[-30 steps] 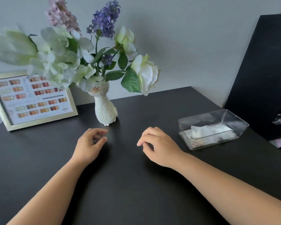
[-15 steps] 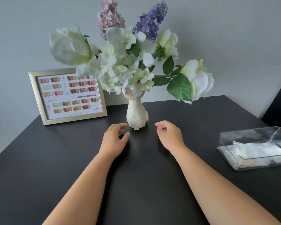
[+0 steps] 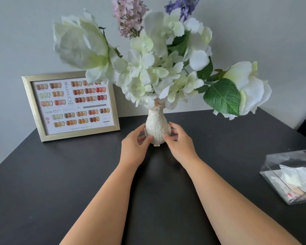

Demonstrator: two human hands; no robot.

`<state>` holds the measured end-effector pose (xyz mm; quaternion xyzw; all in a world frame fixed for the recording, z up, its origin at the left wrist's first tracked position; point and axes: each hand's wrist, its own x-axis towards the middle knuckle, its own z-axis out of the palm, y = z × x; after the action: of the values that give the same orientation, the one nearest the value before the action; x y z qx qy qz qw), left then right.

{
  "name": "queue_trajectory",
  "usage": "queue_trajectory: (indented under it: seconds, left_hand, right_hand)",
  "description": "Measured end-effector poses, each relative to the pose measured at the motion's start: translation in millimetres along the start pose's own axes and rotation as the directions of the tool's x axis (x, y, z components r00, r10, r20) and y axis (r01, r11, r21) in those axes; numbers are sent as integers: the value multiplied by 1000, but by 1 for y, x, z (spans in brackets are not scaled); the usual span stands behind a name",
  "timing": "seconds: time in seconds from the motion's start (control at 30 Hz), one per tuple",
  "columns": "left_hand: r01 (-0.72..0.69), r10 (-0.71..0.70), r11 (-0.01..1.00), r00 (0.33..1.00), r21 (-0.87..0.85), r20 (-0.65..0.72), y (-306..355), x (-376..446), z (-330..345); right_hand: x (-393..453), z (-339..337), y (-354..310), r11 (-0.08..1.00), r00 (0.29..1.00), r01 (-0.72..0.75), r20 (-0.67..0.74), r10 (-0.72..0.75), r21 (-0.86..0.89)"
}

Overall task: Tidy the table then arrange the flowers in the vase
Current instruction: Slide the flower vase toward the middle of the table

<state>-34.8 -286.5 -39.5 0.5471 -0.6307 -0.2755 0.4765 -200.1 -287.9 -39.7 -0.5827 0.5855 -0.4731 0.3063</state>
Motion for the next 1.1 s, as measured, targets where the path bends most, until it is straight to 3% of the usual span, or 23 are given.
queue_trajectory:
  seconds: [0.4,1.1]
  left_hand:
    - [4,-6,999,999,-44,-43,-17,43,13]
    - [35,-32,998,998,47,-59,-24,86,29]
  right_hand:
    - [46,17,8,998,999,-47,11,47,43]
    - [96,23,16,994,996,-86,28,84,70]
